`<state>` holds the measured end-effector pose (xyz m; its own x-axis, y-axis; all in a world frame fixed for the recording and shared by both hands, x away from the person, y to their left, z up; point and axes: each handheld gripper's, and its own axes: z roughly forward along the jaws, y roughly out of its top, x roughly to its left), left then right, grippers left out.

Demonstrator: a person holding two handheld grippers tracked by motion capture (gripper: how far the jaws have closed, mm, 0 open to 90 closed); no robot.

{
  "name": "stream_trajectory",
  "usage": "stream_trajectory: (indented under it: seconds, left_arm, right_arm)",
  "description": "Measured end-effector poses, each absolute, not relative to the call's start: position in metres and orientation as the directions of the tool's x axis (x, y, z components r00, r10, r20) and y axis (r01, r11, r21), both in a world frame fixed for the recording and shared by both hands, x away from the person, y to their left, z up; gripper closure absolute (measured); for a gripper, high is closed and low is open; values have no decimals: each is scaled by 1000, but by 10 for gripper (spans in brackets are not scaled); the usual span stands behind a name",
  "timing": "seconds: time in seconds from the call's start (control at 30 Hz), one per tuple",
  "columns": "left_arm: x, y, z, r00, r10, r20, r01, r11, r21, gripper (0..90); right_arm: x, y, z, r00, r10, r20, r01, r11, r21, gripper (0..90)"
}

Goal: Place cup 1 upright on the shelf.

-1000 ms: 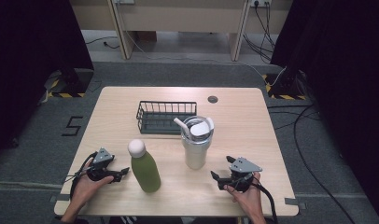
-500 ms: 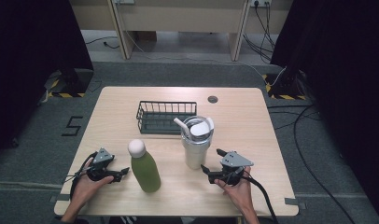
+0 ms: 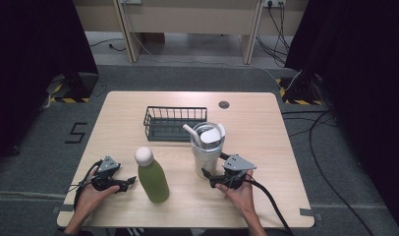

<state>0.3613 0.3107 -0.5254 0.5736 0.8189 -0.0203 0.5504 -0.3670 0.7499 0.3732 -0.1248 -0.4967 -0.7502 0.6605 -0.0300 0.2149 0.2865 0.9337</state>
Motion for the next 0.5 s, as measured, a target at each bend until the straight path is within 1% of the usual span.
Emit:
stream_trajectory:
  seconds: [0.5]
  left_arm:
    - [361, 311, -525, 574, 819, -20, 551, -368, 750, 127]
  right_arm:
    - [386, -110, -507, -739, 674, -9, 196, 228, 954, 94]
